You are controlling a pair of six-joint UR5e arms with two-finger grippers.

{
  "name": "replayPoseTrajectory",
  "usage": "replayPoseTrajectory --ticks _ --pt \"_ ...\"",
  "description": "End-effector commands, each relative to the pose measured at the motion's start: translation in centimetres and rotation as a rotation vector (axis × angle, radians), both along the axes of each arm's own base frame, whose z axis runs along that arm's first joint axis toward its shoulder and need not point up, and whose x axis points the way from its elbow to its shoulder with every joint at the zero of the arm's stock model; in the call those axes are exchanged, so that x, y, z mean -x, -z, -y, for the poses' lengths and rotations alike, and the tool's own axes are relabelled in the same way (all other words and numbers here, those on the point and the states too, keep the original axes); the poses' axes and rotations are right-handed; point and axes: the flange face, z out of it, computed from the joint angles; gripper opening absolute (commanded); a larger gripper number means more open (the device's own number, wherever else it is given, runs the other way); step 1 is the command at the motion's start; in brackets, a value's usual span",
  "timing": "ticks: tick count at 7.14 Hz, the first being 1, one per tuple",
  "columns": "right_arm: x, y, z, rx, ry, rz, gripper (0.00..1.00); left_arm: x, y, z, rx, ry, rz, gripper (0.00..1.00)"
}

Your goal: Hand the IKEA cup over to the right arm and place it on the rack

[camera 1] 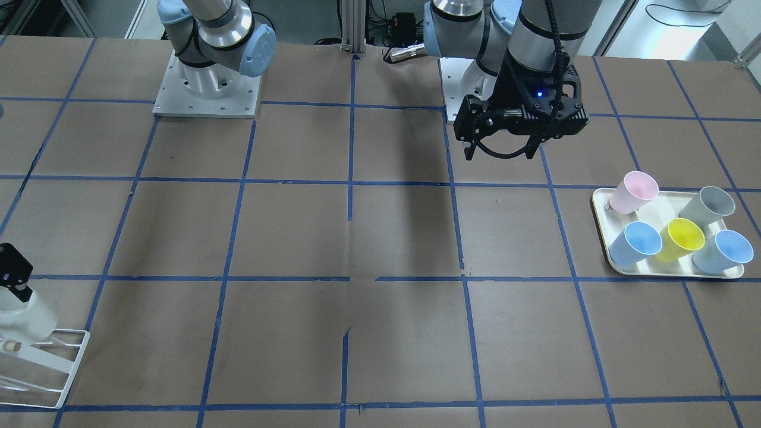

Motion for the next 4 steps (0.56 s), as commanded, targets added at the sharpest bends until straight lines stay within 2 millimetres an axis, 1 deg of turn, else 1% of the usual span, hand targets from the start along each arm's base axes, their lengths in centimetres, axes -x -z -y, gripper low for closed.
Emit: replayPoseTrajectory --ticks 1,2,3,4 --pt "-0.7 -1.9 -1.1 -0.019 0.039 0.007 1.00 -0.1 -0.1 0.0 0.001 0.000 0.000 1.00" --pt "-2.6 -4.8 -3.0 -0.063 0.106 0.048 1.00 -0.1 -0.1 0.1 0.001 -0.001 0.000 1.00" --pt "-5.5 -7.0 -4.8 -0.106 0.125 0.068 1.00 -0.1 -0.1 0.0 0.001 0.000 0.000 1.00" --pt "-8.2 -8.6 -6.3 -0.154 0.153 0.061 1.00 -0.1 -0.1 0.1 0.003 0.000 0.000 1.00"
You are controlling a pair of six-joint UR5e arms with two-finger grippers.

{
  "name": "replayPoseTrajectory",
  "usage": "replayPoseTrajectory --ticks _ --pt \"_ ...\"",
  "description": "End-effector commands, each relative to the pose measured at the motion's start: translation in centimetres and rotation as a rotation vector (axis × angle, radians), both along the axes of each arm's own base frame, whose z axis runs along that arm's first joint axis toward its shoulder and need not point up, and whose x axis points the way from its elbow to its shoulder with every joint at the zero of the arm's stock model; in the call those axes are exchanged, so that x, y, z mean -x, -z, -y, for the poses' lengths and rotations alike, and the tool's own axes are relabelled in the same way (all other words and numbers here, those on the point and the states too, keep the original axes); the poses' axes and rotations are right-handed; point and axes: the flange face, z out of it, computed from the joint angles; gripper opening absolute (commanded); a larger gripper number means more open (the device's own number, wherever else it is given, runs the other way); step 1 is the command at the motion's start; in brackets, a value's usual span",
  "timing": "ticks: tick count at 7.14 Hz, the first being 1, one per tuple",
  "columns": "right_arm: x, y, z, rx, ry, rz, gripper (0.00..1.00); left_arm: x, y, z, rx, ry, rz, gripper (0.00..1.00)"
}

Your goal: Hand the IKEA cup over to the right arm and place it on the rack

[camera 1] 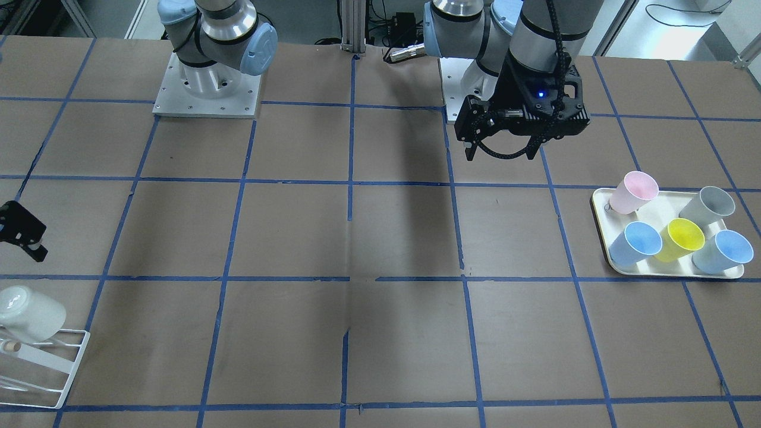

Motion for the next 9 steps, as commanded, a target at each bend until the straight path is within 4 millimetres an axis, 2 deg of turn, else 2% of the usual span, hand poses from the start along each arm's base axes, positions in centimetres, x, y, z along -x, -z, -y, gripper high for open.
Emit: replayPoseTrajectory --ticks 1,2,4,5,6,9 --pt "-6.7 -3.9 -3.4 -0.088 0.043 -0.044 1.00 -0.1 0.0 0.0 0.001 -0.001 0.001 1.00" --pt "-10.1 -5.1 -5.5 -0.153 0.075 -0.038 1.00 -0.1 -0.1 0.0 0.003 0.000 0.001 1.00" --pt "-14.4 -8.7 -10.8 -0.196 0.141 -0.019 1.00 -0.1 0.0 0.0 0.000 0.000 0.002 1.00" --pt "-16.0 -9.0 -14.0 -0.238 0.146 -0.013 1.00 -0.1 -0.1 0.0 0.003 0.000 0.000 1.00" --pt "-17.0 -8.6 -15.9 -0.254 0.178 -0.001 1.00 -0.1 -0.1 0.0 0.001 0.000 0.002 1.00" --pt "-20.3 -8.6 -16.4 -0.250 0.184 -0.015 1.00 -0.1 -0.1 0.0 0.001 0.000 0.000 1.00"
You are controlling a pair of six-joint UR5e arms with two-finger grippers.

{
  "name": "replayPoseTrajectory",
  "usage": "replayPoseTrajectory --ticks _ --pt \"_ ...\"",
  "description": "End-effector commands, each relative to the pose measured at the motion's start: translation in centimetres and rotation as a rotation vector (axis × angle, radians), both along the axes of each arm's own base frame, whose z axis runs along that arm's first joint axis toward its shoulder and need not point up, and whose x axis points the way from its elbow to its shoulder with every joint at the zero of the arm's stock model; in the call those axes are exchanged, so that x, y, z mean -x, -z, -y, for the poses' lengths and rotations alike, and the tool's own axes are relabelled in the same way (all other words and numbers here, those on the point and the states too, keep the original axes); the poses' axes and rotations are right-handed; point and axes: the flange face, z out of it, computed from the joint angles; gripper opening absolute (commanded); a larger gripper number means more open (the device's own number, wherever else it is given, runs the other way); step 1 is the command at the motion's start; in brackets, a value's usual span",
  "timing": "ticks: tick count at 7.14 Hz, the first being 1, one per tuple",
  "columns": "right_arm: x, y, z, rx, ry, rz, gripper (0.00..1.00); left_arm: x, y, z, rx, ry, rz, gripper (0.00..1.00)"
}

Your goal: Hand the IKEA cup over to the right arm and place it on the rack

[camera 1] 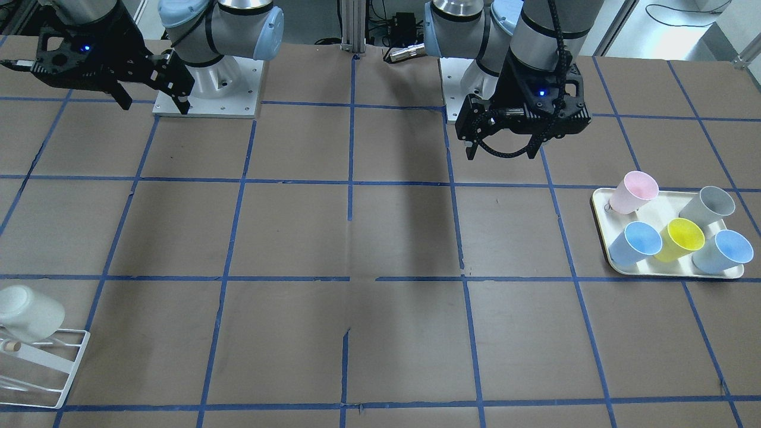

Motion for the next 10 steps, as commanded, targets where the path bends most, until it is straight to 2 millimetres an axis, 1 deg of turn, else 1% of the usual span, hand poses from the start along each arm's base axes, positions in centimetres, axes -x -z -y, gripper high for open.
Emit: replayPoseTrajectory --ticks 1,3,4,5,6,10 --pt "-2.3 0.2 -0.1 0.008 -0.011 -0.002 1.00 0.0 -0.1 0.0 0.001 0.000 -0.001 1.00" --pt "-3.9 0.2 -0.2 0.018 -0.060 -0.038 1.00 0.0 0.0 0.1 0.001 0.002 0.000 1.00" --pt "-4.4 0.2 -0.3 0.019 -0.033 -0.039 1.00 -0.1 0.1 0.2 0.000 0.000 0.001 1.00" --pt "-4.4 0.1 0.1 0.036 -0.025 -0.042 1.00 -0.5 0.1 0.3 -0.003 -0.001 0.009 1.00" --pt "-4.5 0.4 0.3 0.032 -0.029 -0.040 1.00 -0.6 0.1 0.3 -0.004 0.042 0.010 1.00" --pt "-4.2 0.0 0.5 0.042 -0.045 -0.068 1.00 -0.6 -0.1 0.0 -0.001 0.054 0.018 1.00"
